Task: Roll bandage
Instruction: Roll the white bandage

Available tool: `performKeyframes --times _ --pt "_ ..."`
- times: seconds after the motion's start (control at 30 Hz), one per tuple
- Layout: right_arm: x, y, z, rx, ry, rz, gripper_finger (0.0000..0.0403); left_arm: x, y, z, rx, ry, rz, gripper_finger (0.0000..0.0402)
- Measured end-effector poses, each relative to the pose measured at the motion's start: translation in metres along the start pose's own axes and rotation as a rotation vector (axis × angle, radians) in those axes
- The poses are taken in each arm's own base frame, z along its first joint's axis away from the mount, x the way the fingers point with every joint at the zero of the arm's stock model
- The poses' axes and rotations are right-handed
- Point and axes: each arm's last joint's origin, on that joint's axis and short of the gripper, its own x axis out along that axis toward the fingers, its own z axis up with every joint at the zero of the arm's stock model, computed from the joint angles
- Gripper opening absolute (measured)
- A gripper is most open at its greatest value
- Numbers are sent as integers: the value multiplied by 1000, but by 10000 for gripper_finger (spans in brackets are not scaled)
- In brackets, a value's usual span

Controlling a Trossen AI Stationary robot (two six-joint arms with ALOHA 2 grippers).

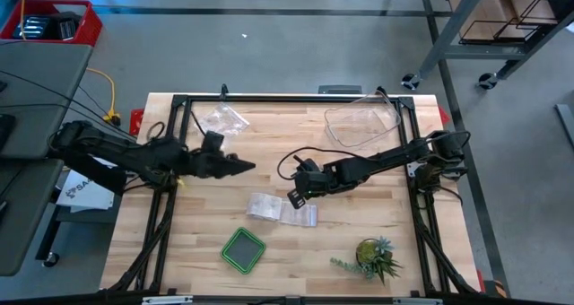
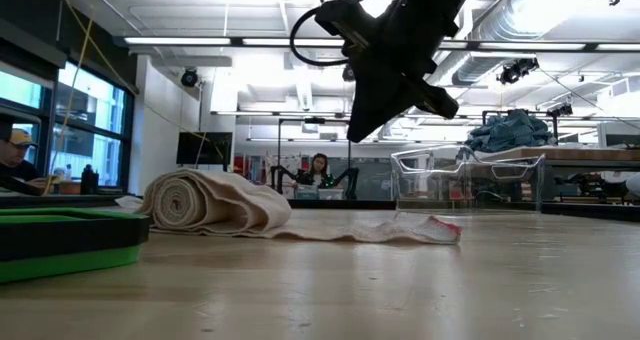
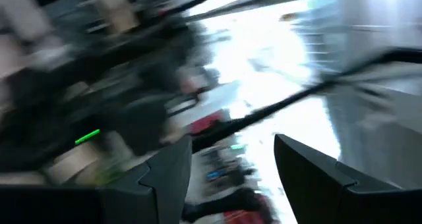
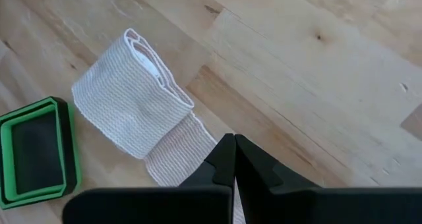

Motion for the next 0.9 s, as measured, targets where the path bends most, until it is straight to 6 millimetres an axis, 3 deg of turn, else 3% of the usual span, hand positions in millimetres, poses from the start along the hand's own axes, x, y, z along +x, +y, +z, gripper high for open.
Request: performKeyframes --times 0.13,0.27,0.4,0.57,0.9 --pt "0 0 0 -11 -5 3 0 -2 -27 9 123 -117 -317 209" --pt "0 2 1 -25 -12 14 0 -5 -39 14 171 -236 -472 209" --pt "0 3 2 -29 -12 33 0 -3 -38 10 181 -268 -444 209" --pt "0 3 1 -26 9 47 0 -2 -34 11 -13 -366 -361 209" --pt "0 4 0 20 41 67 0 -1 -35 8 -130 -247 -433 209"
